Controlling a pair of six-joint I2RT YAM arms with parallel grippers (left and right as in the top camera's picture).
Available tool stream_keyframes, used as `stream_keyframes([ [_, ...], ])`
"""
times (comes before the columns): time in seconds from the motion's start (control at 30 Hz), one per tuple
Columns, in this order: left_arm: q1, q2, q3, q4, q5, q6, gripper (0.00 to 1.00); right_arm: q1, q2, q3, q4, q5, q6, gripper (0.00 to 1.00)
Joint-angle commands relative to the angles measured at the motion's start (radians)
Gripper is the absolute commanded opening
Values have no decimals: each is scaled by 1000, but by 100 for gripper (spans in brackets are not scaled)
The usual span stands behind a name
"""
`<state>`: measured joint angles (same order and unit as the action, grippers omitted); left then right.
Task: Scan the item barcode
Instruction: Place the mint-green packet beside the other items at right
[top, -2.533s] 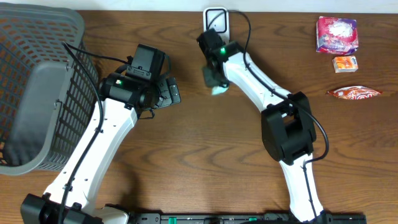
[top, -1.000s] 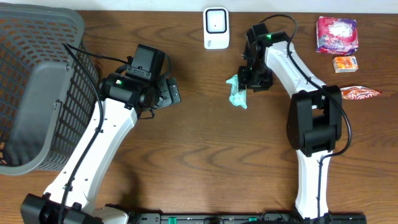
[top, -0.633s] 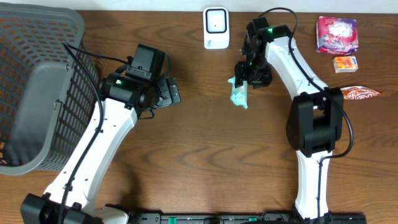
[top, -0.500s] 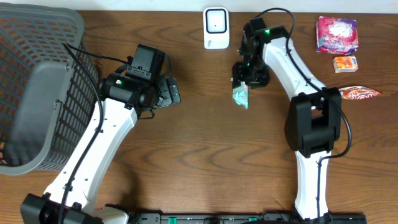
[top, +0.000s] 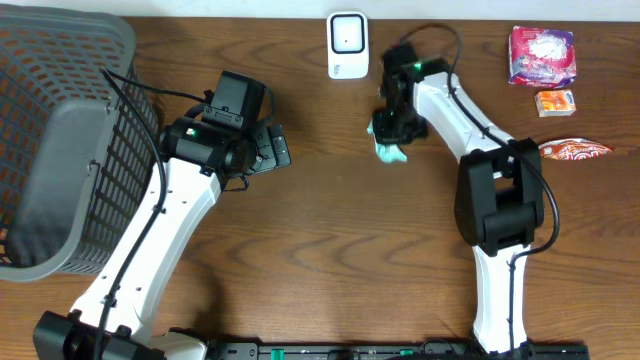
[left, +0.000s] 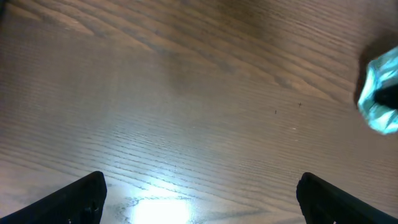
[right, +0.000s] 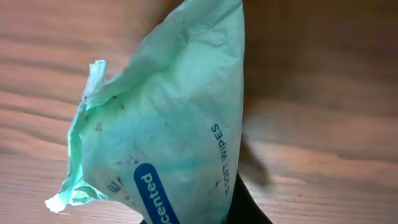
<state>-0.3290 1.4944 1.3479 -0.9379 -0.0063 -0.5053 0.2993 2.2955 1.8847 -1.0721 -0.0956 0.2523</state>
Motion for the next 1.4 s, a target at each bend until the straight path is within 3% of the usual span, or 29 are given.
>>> stream_keyframes([
  [0.0,3,4,-3,-3,-10,-13,98,27,-13,169,138,16,5,1],
  [0.23,3,4,-3,-3,-10,-13,98,32,-3,161,654,20,16,1],
  [0.47,3,4,-3,-3,-10,-13,98,57,61,153,849,176,84,1],
  [0.57,3,4,-3,-3,-10,-13,98,56,68,154,830,292,83,1],
  [0.63,3,4,-3,-3,-10,-13,98,25,27,156,752,496,80,1],
  [0.8,3,4,-3,-3,-10,-13,98,-66,-36,156,550,700,86,1],
  [0.93,3,4,-3,-3,-10,-13,98,-182,-48,155,313,809,214,2],
  [1.1,3,4,-3,-3,-10,-13,98,-348,-36,153,104,692,380,2],
  [1.27,3,4,-3,-3,-10,-13,98,-466,-31,128,86,412,326,5],
  [1.37,3,4,-3,-3,-10,-13,98,-497,-31,128,68,380,326,17],
])
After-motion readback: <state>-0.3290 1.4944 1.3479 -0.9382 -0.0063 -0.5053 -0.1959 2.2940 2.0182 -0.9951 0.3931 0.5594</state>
